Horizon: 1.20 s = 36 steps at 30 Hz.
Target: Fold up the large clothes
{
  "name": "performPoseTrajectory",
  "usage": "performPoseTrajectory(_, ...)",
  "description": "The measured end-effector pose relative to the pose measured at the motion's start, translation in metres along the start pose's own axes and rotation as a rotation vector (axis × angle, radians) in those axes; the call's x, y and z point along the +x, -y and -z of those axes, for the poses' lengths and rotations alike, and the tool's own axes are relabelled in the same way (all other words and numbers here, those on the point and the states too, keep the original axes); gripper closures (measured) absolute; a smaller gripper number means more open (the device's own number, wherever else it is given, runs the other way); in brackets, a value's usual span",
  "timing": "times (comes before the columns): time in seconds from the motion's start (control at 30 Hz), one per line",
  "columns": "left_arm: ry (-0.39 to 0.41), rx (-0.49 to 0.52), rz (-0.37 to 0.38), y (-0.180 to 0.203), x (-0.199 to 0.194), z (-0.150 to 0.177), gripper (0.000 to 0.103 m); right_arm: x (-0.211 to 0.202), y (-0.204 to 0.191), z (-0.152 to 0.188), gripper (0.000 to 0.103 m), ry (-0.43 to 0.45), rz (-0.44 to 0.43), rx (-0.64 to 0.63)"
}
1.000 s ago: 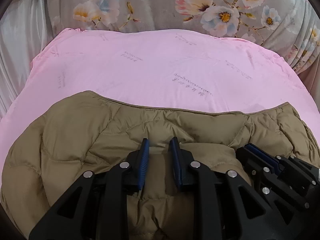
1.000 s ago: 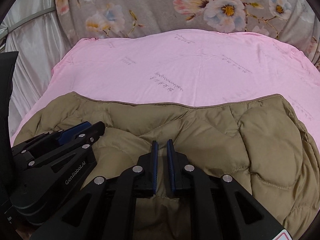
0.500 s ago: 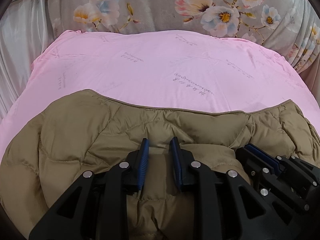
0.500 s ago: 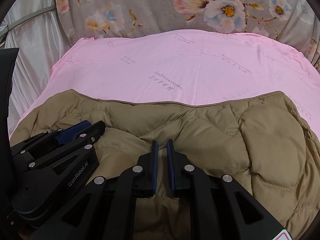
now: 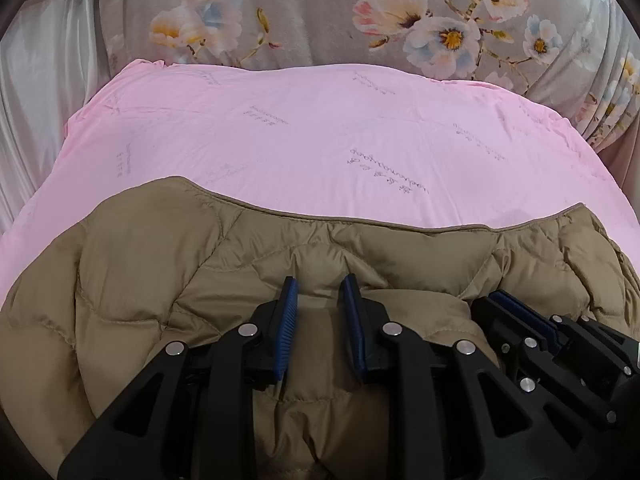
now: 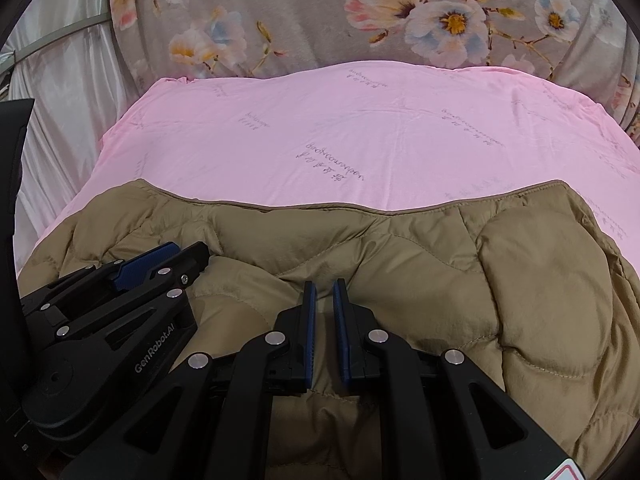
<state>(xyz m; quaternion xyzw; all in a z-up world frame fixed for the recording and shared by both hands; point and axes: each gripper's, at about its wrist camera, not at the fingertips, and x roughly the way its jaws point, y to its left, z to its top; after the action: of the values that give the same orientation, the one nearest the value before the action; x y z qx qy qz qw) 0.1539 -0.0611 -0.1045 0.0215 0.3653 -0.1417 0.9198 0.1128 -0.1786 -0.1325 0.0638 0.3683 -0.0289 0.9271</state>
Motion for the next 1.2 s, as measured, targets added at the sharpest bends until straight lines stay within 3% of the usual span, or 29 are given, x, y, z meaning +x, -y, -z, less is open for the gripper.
performPoseTrajectory(0.2, 0.002, -0.009, 0.011, -0.001, -0.001, 0.001, 0.079, 0.000, -0.004, 0.000, 0.091, 0.000, 0.011, -0.003)
performPoseTrajectory(0.37, 0.004, -0.015, 0.034, -0.003, -0.004, -0.001, 0.070, 0.001, -0.006, 0.000, 0.091, -0.003, 0.020, -0.010)
performPoseTrajectory(0.47, -0.005, -0.035, 0.054, -0.006, -0.010, -0.002, 0.060, 0.000, -0.007, -0.001, 0.091, -0.011, 0.025, -0.017)
performPoseTrajectory(0.6, 0.010, -0.140, 0.070, -0.034, -0.051, 0.001, 0.028, -0.011, -0.004, -0.007, 0.090, -0.046, 0.005, 0.016)
performPoseTrajectory(0.73, 0.034, -0.178, 0.041, -0.078, -0.097, 0.017, 0.018, -0.045, -0.003, -0.010, 0.086, -0.014, -0.108, 0.106)
performPoseTrajectory(0.9, 0.020, -0.315, -0.035, -0.147, -0.134, 0.054, 0.016, -0.047, -0.023, -0.007, 0.086, -0.032, -0.169, 0.062)
performPoseTrajectory(1.0, -0.007, -0.372, -0.087, -0.174, -0.144, 0.078, 0.016, -0.039, -0.040, 0.003, 0.084, -0.043, -0.132, -0.012)
performPoseTrajectory(1.13, -0.060, -0.434, -0.099, -0.191, -0.147, 0.107, 0.016, -0.032, -0.046, 0.015, 0.084, -0.027, -0.091, -0.067)
performPoseTrajectory(1.2, -0.088, -0.462, -0.060, -0.193, -0.141, 0.117, 0.014, -0.029, -0.045, 0.018, 0.085, -0.021, -0.092, -0.069)
